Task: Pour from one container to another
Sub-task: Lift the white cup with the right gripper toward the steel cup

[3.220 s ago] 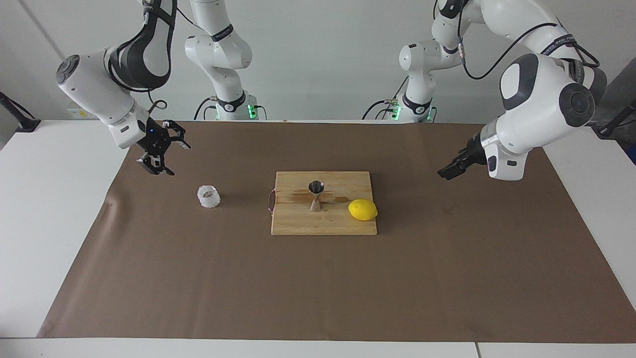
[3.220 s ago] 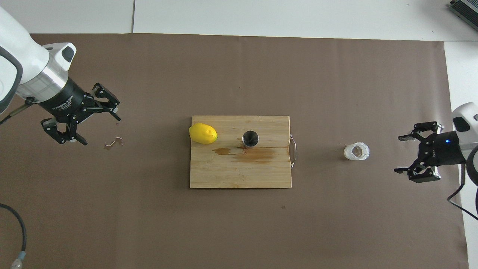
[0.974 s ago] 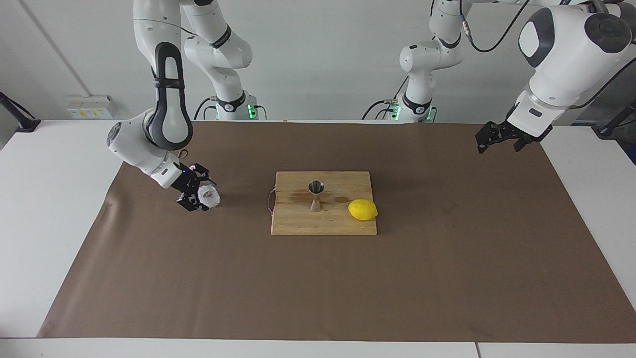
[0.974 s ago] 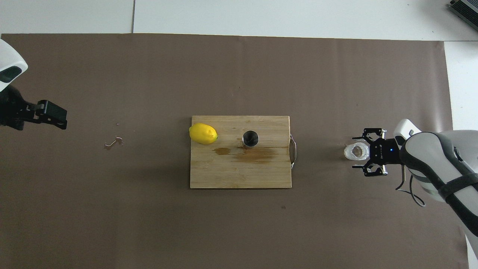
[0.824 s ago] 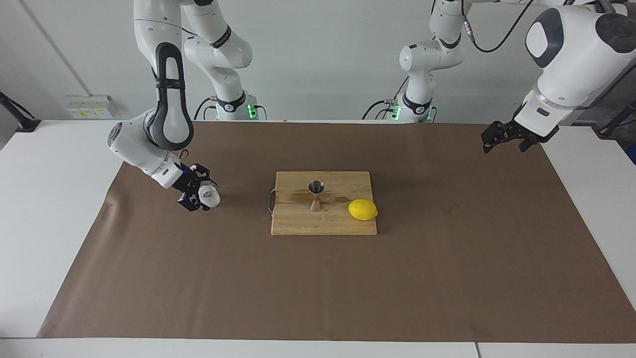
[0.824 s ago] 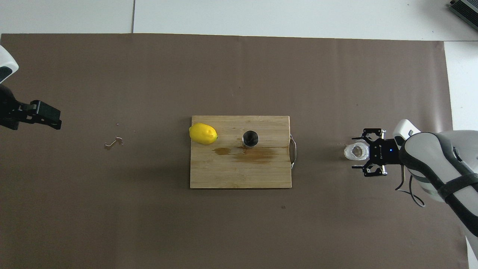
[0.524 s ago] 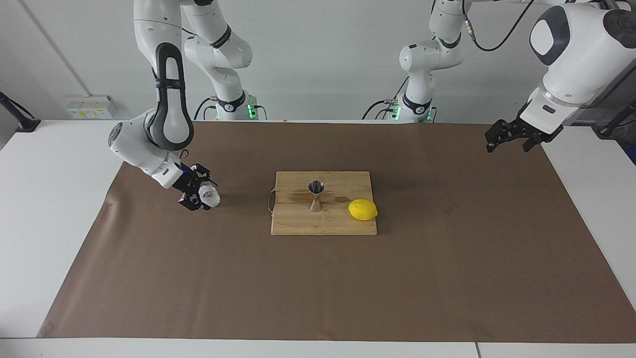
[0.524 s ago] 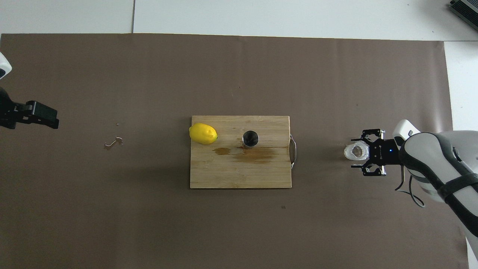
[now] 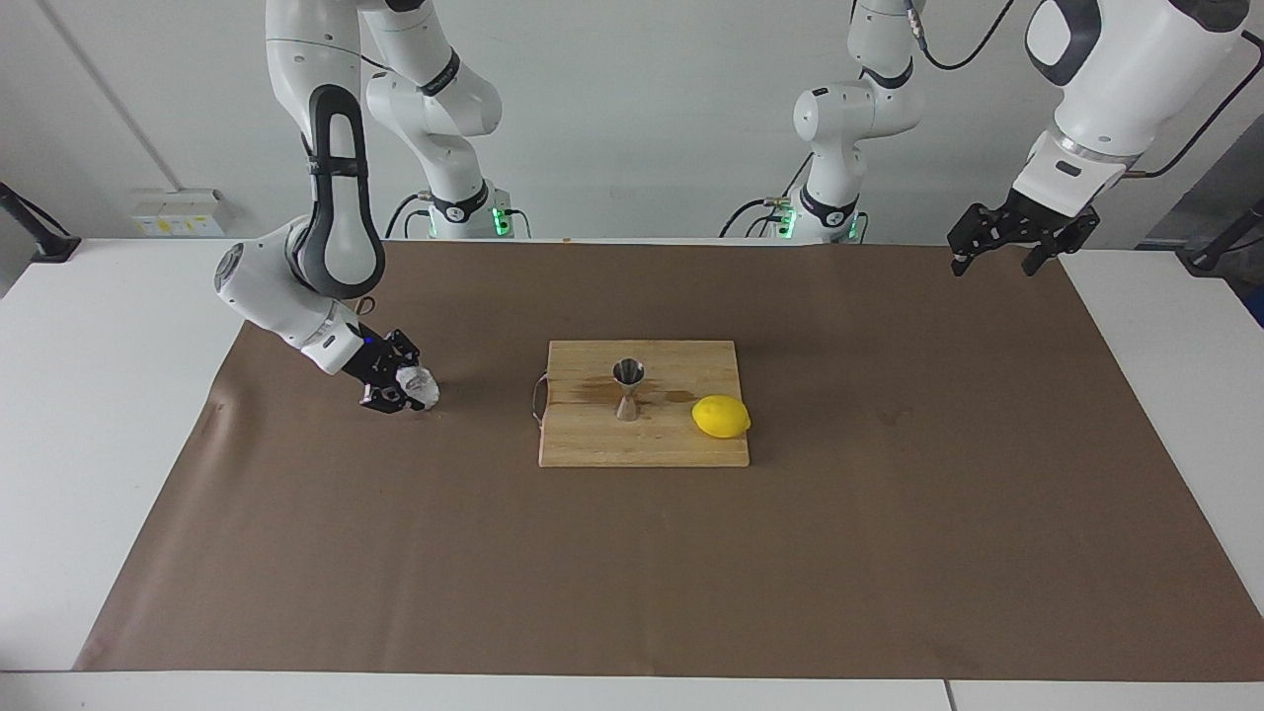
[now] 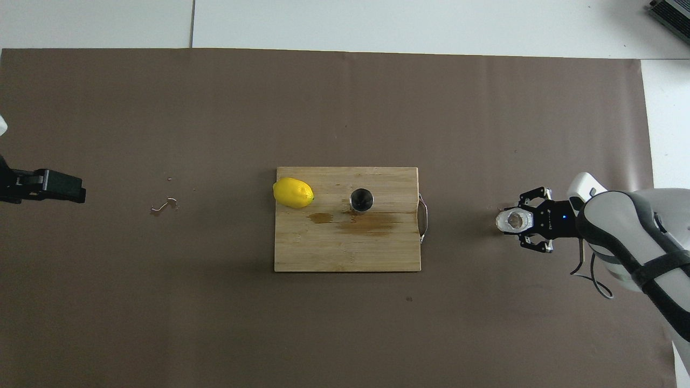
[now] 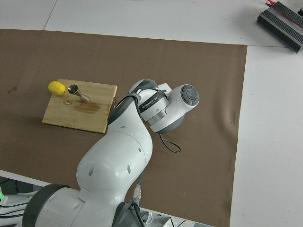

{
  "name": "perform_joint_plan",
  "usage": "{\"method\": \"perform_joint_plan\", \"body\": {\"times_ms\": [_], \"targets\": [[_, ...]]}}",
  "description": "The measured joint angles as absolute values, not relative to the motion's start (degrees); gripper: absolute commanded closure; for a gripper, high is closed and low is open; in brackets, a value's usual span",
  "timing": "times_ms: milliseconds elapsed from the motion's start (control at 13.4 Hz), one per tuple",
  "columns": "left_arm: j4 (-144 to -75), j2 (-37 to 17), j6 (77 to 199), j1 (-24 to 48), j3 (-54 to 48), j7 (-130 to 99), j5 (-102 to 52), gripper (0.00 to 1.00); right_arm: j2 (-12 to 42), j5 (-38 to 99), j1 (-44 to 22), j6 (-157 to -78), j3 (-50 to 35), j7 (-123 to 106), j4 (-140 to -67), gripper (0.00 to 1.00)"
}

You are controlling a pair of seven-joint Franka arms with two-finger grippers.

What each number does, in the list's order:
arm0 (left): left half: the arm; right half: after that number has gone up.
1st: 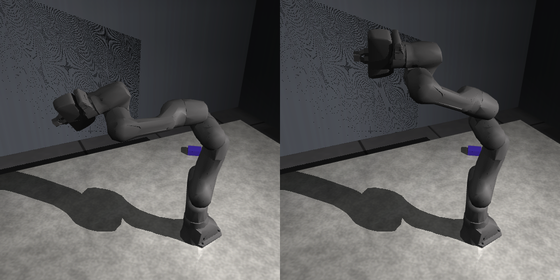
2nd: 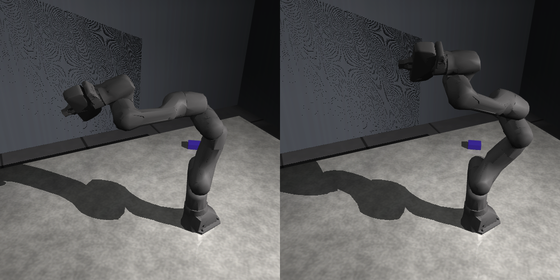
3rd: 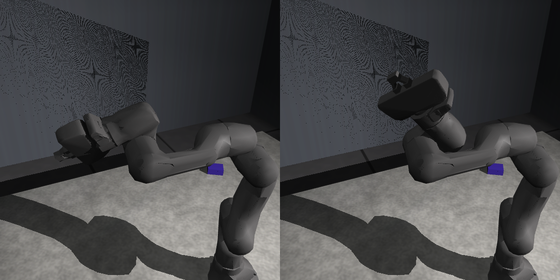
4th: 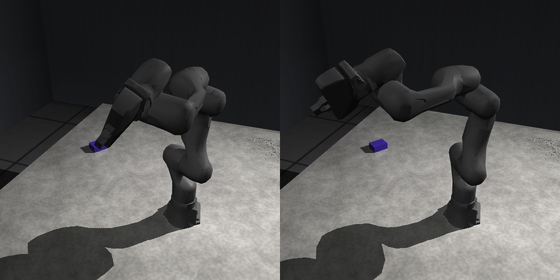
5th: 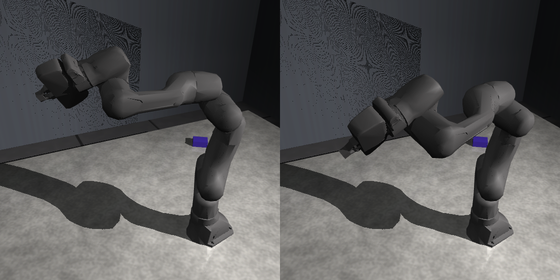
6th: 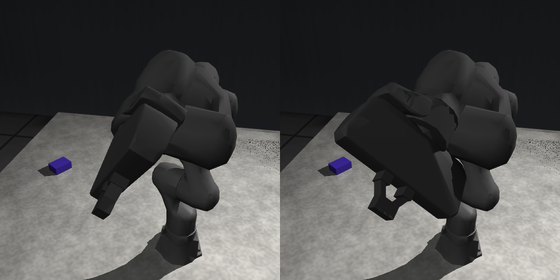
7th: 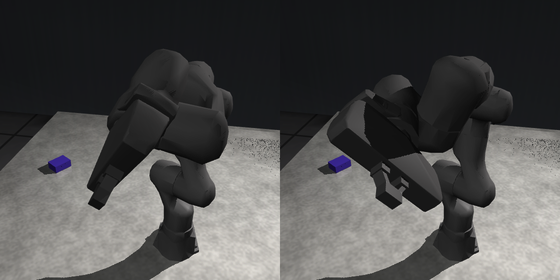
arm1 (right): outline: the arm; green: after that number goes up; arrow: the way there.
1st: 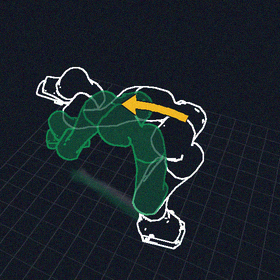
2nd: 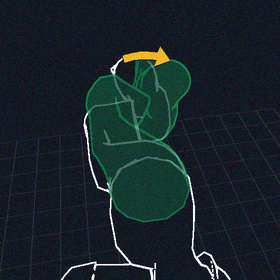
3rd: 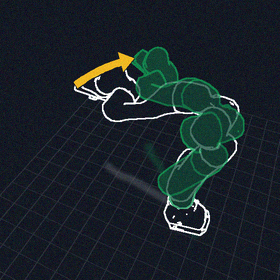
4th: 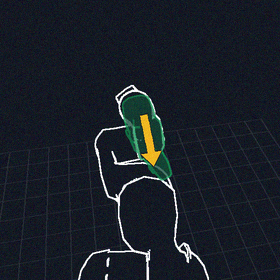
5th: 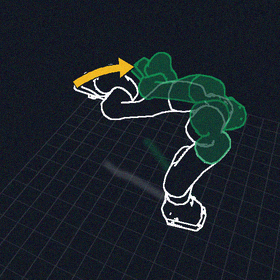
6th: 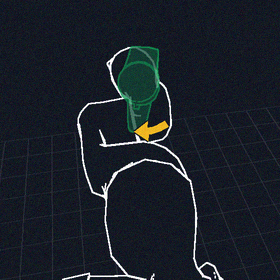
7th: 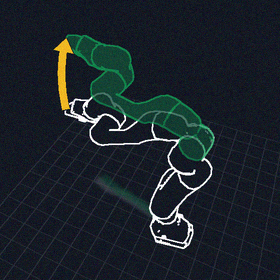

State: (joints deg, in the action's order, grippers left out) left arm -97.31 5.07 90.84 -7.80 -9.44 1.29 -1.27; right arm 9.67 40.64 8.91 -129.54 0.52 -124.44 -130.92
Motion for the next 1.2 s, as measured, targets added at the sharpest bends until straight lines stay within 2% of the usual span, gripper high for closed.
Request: {"method": "perform_joint_plan", "body": {"times_ms": [150,374,974,1198], "targets": [[-97.3,5.1,91.0,-7.7,-9.2,1.3,-1.7,0.00,9.6,40.6,8.8,-129.5,0.4,-123.9,-130.8,0.78],[-97.3,5.1,91.0,-6.7,-9.0,1.3,-1.8,0.00,8.5,40.7,7.4,-129.6,0.1,-120.4,-130.3,0.81],[-97.4,5.1,90.8,-4.8,-7.0,1.4,-1.9,0.00,3.7,40.5,-1.1,-129.7,-1.4,-102.6,-126.6,0.82],[-97.4,5.1,90.8,-4.8,-7.0,1.3,-1.9,0.00,3.7,33.9,-4.0,-130.0,-1.5,-93.5,-123.8,0.82]]}}
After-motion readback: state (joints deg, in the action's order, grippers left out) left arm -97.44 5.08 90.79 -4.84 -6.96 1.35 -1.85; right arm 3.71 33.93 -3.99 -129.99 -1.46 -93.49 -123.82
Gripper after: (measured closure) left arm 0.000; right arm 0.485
